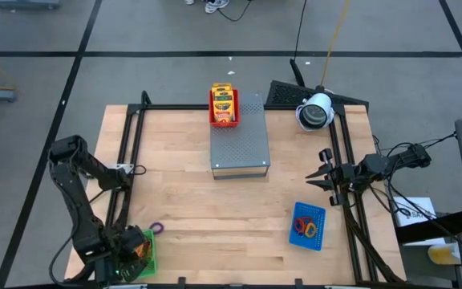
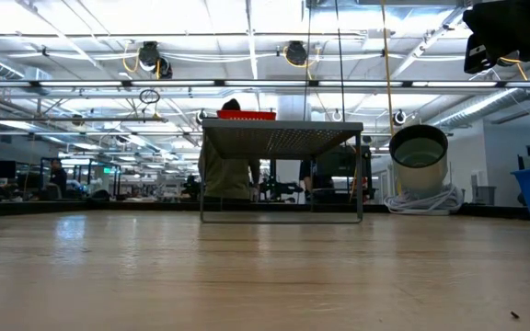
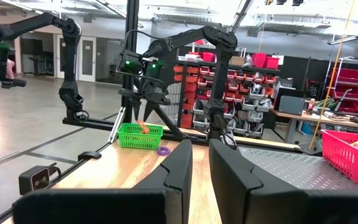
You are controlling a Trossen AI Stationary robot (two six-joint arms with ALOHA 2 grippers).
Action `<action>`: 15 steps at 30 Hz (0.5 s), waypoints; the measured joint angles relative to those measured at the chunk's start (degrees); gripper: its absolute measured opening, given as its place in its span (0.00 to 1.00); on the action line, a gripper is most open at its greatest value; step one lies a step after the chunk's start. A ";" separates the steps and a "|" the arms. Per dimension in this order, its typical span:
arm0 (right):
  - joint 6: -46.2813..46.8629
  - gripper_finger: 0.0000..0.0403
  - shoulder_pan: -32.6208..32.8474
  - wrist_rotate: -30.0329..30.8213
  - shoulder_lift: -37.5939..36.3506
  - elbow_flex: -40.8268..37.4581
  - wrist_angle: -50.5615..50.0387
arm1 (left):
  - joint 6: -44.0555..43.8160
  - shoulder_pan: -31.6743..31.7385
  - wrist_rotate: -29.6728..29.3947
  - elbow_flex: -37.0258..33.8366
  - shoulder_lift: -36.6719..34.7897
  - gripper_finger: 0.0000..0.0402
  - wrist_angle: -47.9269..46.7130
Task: Pick & Place Office Desk Supplies
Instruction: Put the orange rubber band into the green bin
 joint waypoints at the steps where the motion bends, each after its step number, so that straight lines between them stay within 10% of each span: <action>1: 0.01 0.11 0.01 0.00 0.00 -0.02 0.00 | 0.06 0.13 -0.15 0.00 -0.12 0.37 0.33; 15: 0.01 0.11 0.01 0.00 0.00 -0.01 0.00 | -0.16 -0.19 -0.11 0.11 -1.18 0.37 -1.32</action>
